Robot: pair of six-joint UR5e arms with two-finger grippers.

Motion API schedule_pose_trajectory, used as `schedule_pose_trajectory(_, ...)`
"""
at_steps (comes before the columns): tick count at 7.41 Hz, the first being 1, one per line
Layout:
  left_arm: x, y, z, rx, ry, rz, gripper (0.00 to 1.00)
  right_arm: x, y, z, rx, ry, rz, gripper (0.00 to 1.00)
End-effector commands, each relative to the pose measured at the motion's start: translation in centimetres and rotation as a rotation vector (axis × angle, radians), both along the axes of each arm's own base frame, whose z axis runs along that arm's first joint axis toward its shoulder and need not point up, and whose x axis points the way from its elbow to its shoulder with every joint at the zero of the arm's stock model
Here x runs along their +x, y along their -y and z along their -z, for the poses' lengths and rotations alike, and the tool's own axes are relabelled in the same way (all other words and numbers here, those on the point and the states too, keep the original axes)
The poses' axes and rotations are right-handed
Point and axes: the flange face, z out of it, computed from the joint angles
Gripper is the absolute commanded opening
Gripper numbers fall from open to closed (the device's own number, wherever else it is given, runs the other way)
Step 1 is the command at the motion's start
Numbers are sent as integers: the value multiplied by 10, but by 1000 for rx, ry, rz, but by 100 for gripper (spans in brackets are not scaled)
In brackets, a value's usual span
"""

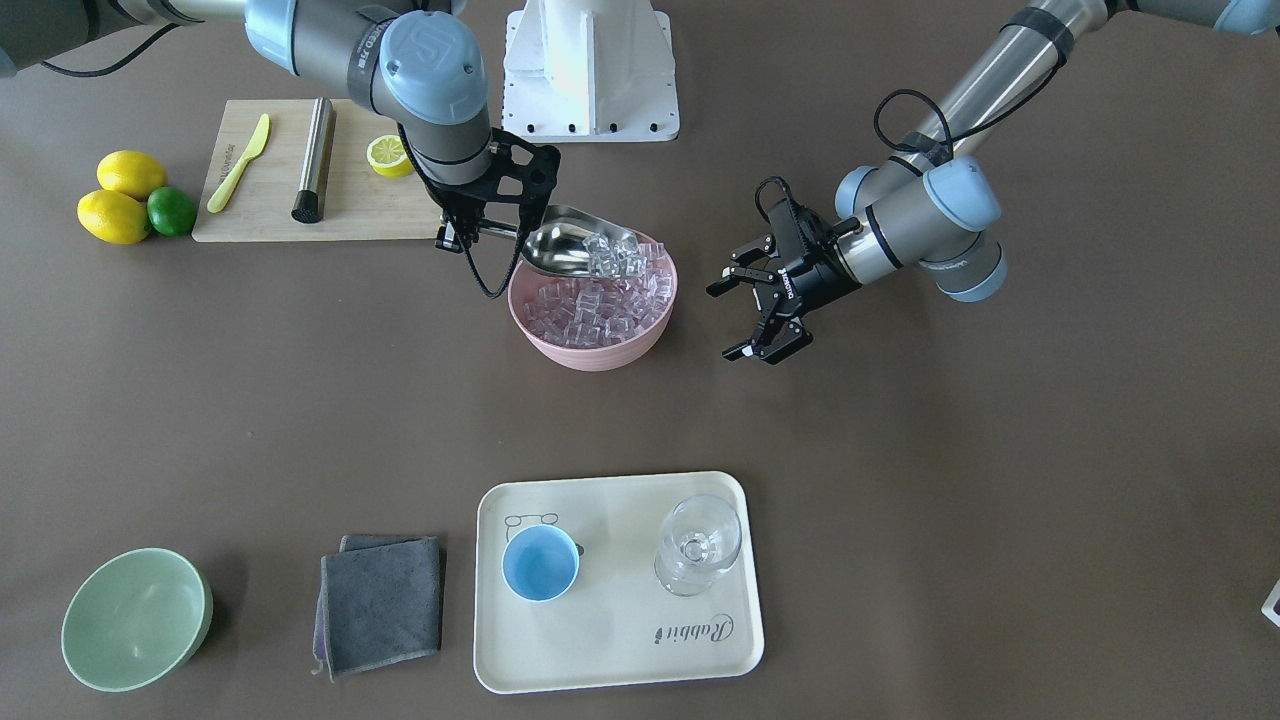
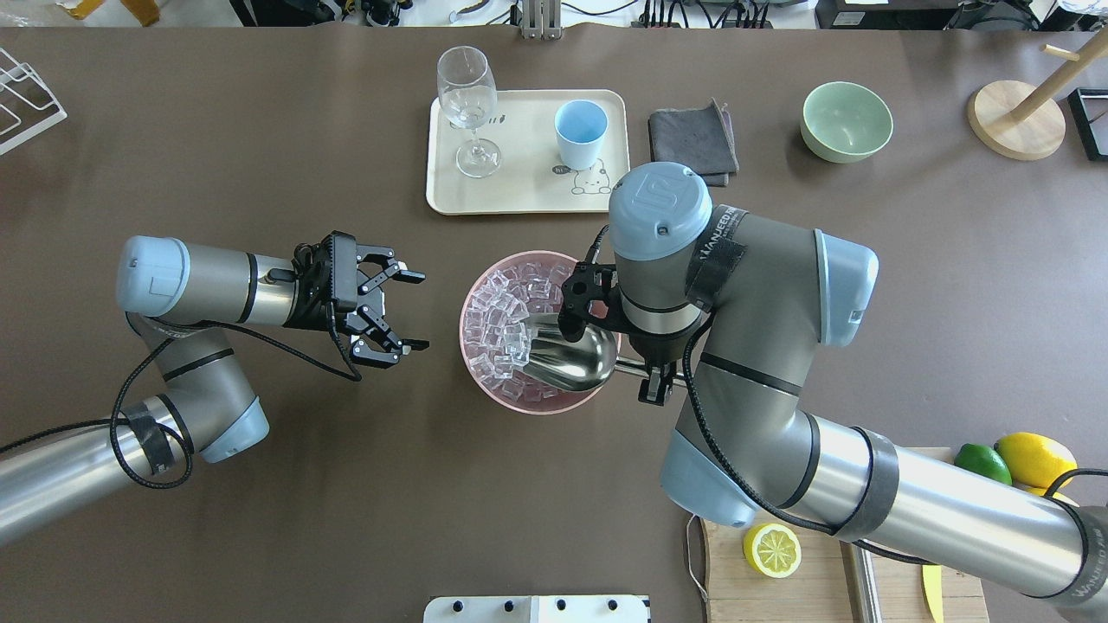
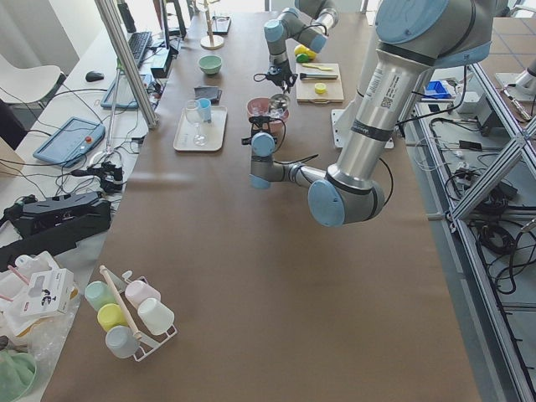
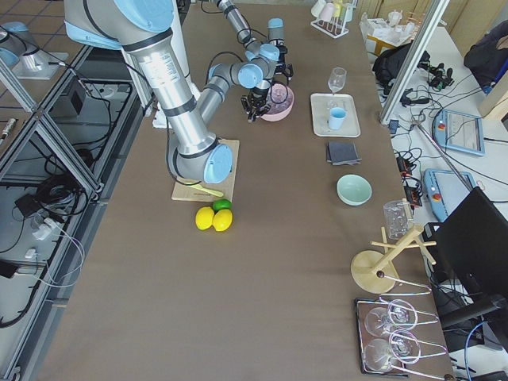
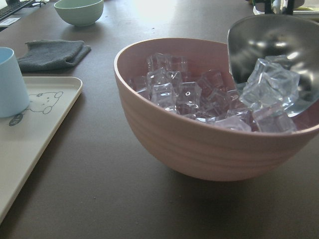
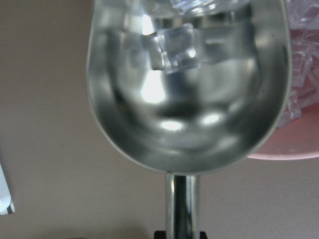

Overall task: Put ice in cup with scoop
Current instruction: 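Lift the ice-filled scoop out of the bowl with the right gripper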

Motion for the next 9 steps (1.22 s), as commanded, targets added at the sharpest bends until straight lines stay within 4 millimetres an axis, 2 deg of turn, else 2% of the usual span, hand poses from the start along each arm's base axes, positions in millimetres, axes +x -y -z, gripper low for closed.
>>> schedule_pose_trajectory(1,-1,1,-1,-1,1,1,98,8,8,-6,0,44,-5,0)
schedule_pose_trajectory(6,-5,7,3,2,-3,15,98,44,34,8,-56,112,-27,0)
schedule_pose_trajectory(9,-13,17,5,-8,11,30,98,79,48,28,-34,160,-79,0)
